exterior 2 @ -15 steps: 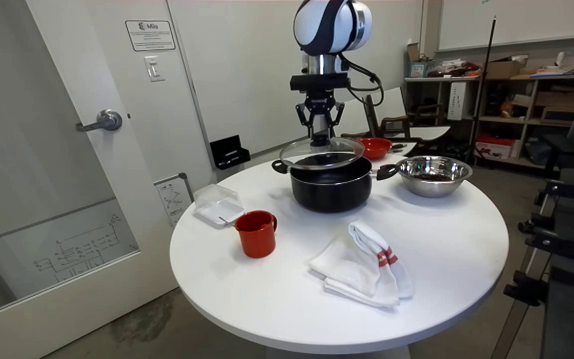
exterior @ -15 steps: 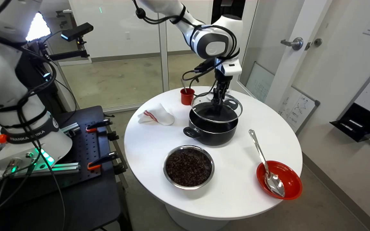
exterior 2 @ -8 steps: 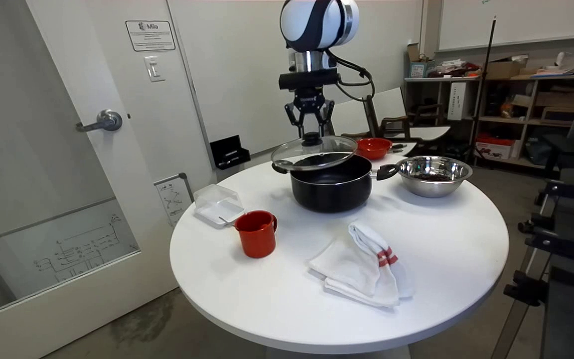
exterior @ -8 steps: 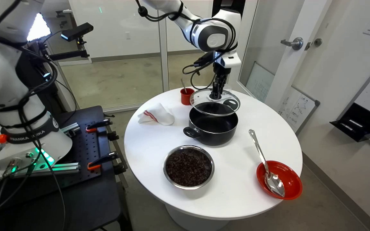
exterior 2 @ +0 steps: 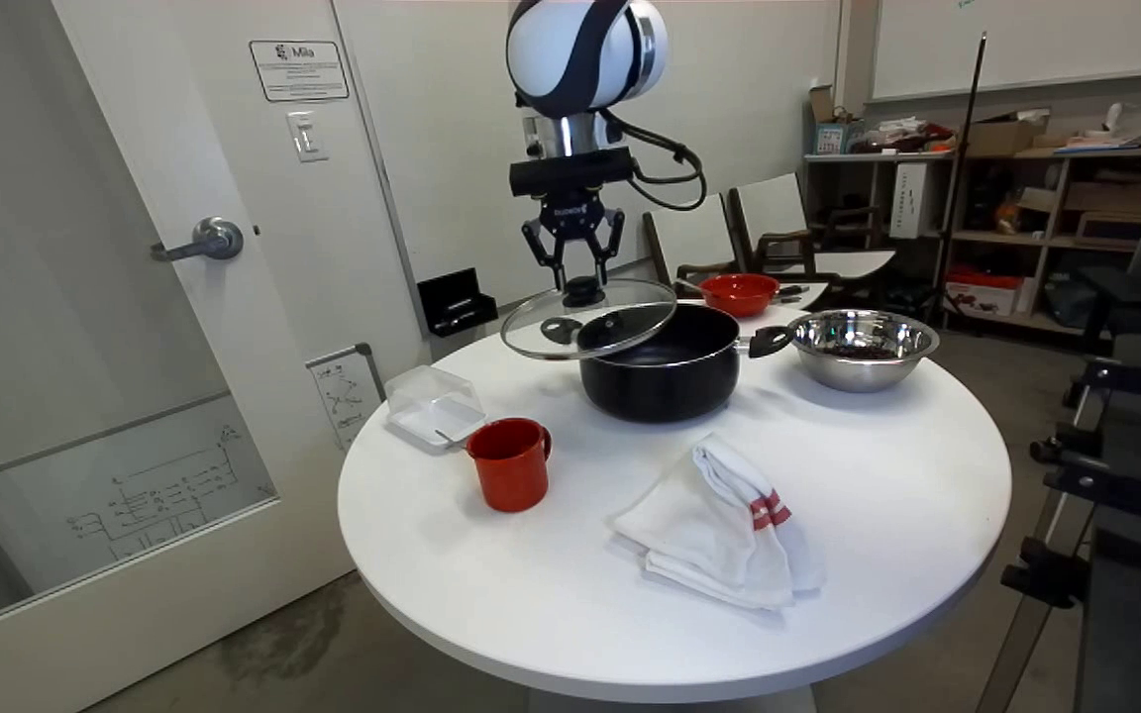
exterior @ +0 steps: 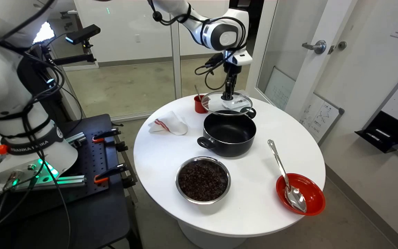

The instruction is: Remove the lid from the pot

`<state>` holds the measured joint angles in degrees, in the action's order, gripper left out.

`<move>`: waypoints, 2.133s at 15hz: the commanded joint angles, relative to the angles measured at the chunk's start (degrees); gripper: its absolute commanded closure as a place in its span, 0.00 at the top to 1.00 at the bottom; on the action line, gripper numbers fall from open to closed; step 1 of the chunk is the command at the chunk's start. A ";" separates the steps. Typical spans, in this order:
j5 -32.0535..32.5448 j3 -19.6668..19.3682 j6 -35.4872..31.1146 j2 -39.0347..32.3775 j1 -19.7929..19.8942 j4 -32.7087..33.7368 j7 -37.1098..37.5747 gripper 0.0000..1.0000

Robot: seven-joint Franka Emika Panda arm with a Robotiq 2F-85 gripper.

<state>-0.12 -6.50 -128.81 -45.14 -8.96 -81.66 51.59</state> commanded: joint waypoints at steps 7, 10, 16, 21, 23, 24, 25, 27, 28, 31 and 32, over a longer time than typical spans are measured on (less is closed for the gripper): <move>-1.15 3.21 5.73 1.76 0.33 2.62 -4.89 0.24; 0.02 3.26 -0.75 4.20 -0.20 -2.87 -7.55 0.24; -0.60 3.83 -10.58 9.95 -0.05 -16.53 -15.82 0.24; -1.65 4.80 -9.89 13.28 -0.18 -21.46 -19.41 0.24; -1.86 5.46 -9.04 14.09 -0.58 -22.79 -20.47 0.24; -1.70 5.72 -9.37 14.53 -0.83 -23.73 -20.87 0.24; -1.52 6.02 -9.21 14.83 -1.04 -24.66 -21.38 0.24; -0.83 6.12 -9.83 15.95 -1.75 -26.98 -22.17 0.24; -0.53 6.09 -10.17 16.76 -2.13 -28.30 -22.55 0.24; 0.19 6.05 -10.77 19.15 -3.06 -31.74 -23.58 0.24; 0.48 6.09 -10.59 19.76 -3.40 -32.50 -23.75 0.24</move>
<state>-0.40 -0.29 -138.38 -30.43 -11.50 -109.12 29.51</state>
